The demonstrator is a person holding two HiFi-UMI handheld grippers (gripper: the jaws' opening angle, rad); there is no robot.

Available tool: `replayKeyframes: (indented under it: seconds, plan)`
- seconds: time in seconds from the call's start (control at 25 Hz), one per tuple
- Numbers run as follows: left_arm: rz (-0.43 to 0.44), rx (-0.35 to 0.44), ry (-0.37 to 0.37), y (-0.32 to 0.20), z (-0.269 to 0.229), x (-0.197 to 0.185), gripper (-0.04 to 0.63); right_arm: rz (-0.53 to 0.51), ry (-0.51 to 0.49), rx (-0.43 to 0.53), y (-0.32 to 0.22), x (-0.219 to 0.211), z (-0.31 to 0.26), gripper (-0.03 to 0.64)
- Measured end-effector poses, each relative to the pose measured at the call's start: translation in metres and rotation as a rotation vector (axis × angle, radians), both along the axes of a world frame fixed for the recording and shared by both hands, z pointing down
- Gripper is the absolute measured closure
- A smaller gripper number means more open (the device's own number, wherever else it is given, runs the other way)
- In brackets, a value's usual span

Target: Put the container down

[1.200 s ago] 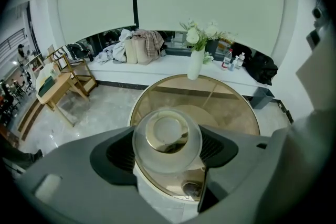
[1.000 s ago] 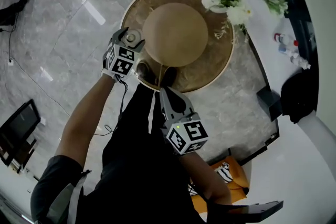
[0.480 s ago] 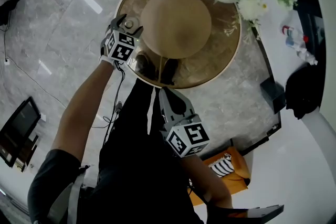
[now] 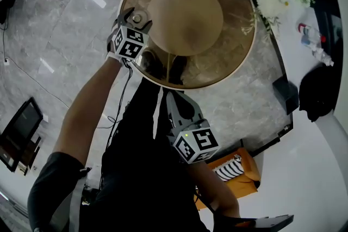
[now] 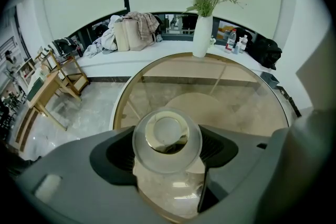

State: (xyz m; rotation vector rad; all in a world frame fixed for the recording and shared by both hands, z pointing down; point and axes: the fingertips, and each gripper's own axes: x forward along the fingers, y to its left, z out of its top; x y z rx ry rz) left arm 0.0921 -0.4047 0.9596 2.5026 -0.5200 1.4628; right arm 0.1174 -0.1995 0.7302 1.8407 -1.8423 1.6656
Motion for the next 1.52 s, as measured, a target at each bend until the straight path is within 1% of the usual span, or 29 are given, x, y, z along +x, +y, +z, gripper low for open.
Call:
replayKeyframes:
  seconds: [0.12, 0.4, 0.56, 0.68, 0.8, 0.88, 1.04, 1.12, 1.2, 1.24, 1.32, 1.44, 1.52]
  plan:
    - [-0.002, 0.001, 0.005, -0.001, 0.000, 0.001, 0.255, 0.002, -0.003, 0.003, -0.001, -0.003, 0.000, 0.615]
    - [-0.011, -0.026, 0.008, 0.002, 0.002, -0.001, 0.255, 0.000, 0.006, 0.012, -0.004, -0.003, -0.004, 0.615]
    - [-0.013, -0.003, 0.016, 0.002, -0.005, -0.003, 0.253, -0.004, 0.012, 0.023, -0.007, -0.002, -0.007, 0.615]
    - [-0.025, -0.005, 0.034, 0.008, -0.013, -0.009, 0.253, -0.017, 0.009, 0.028, -0.009, -0.006, -0.008, 0.615]
    - [-0.053, -0.030, 0.054, 0.022, -0.022, -0.023, 0.253, -0.030, 0.013, 0.043, -0.014, -0.008, -0.011, 0.615]
    - [-0.087, -0.080, 0.062, 0.036, -0.027, -0.036, 0.253, -0.035, 0.014, 0.060, -0.018, -0.010, -0.016, 0.615]
    - [-0.210, -0.281, 0.081, 0.079, -0.045, -0.070, 0.253, -0.068, 0.025, 0.103, -0.030, -0.014, -0.036, 0.615]
    - [-0.267, -0.333, 0.100, 0.097, -0.060, -0.084, 0.255, -0.092, 0.041, 0.123, -0.037, -0.013, -0.049, 0.615]
    - [-0.303, -0.365, 0.122, 0.111, -0.082, -0.093, 0.255, -0.105, 0.056, 0.142, -0.042, -0.010, -0.065, 0.615]
    - [-0.314, -0.374, 0.137, 0.116, -0.095, -0.095, 0.266, -0.109, 0.063, 0.151, -0.045, -0.009, -0.072, 0.615]
    - [-0.338, -0.372, 0.186, 0.120, -0.126, -0.094, 0.329, -0.115, 0.076, 0.171, -0.049, -0.006, -0.087, 0.615]
    - [-0.396, -0.349, 0.294, 0.114, -0.179, -0.086, 0.430, -0.119, 0.094, 0.203, -0.056, -0.002, -0.109, 0.615]
    - [-0.441, -0.323, 0.356, 0.105, -0.214, -0.082, 0.449, -0.119, 0.101, 0.224, -0.059, 0.000, -0.121, 0.615]
